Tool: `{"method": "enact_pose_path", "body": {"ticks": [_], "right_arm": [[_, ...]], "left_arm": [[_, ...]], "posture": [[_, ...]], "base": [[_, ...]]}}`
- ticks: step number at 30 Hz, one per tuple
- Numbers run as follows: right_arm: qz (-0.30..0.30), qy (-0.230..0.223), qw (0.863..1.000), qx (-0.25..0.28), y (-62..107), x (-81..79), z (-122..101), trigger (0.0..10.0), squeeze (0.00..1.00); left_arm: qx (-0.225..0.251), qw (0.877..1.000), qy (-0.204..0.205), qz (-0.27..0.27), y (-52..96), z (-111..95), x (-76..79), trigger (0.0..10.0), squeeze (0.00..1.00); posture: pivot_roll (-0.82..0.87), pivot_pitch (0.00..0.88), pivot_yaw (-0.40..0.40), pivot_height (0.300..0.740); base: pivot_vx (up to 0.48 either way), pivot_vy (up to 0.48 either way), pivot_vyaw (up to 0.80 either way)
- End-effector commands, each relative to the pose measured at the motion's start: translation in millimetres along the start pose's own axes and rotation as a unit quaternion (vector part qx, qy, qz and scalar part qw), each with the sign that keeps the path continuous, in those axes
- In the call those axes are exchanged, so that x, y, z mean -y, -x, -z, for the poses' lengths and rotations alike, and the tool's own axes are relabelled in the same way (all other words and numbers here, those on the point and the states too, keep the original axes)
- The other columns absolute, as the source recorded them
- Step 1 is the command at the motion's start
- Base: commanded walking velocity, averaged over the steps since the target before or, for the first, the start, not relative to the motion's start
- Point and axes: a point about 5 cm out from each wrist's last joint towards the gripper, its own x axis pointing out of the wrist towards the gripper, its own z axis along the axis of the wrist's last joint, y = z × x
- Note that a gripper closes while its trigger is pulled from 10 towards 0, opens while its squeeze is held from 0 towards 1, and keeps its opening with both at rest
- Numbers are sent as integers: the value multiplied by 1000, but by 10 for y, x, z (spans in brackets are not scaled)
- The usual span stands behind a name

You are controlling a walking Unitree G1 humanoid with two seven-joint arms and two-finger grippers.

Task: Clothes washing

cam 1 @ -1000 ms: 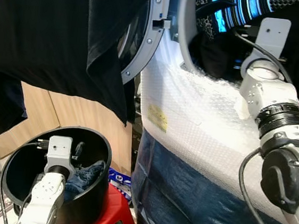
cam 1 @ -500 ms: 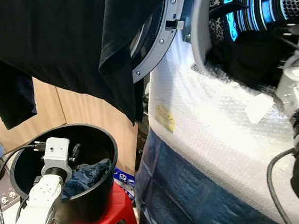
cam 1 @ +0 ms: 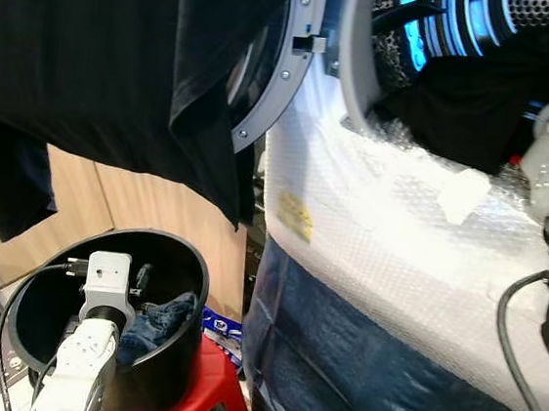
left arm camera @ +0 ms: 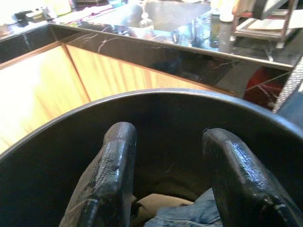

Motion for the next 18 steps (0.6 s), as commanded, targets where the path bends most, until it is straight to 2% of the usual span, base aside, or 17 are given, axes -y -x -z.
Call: {"method": "enact_pose_path", "body": {"ticks": [1, 7, 12, 16, 18], "right_arm": [[-14, -15, 1000, 18, 16, -62, -165, 10000, 0], [-49, -50, 996, 62, 65, -200, -383, 10000, 0], [-43, -62, 993, 94, 89, -195, -542, 10000, 0], [-38, -46, 992, 109, 98, -186, -594, 10000, 0], [-35, -71, 990, 118, 103, -153, -655, 10000, 0]], "left_arm": [[-4, 1000, -8, 3, -9, -14, -12, 10000, 0], [-6, 1000, -11, 1, 25, 10, -25, 10000, 0], [-9, 1000, -13, 4, 38, 21, -20, 10000, 0], [-9, 1000, -12, 4, 35, 16, -18, 10000, 0], [-9, 1000, -12, 5, 33, 16, -7, 10000, 0]], "posture": [[48, 0, 55, 740], [39, 0, 66, 740], [37, 0, 74, 740], [26, 0, 77, 740], [24, 0, 80, 740]], "base": [[0, 0, 0], [0, 0, 0], [0, 0, 0], [0, 0, 0], [0, 0, 0]]}}
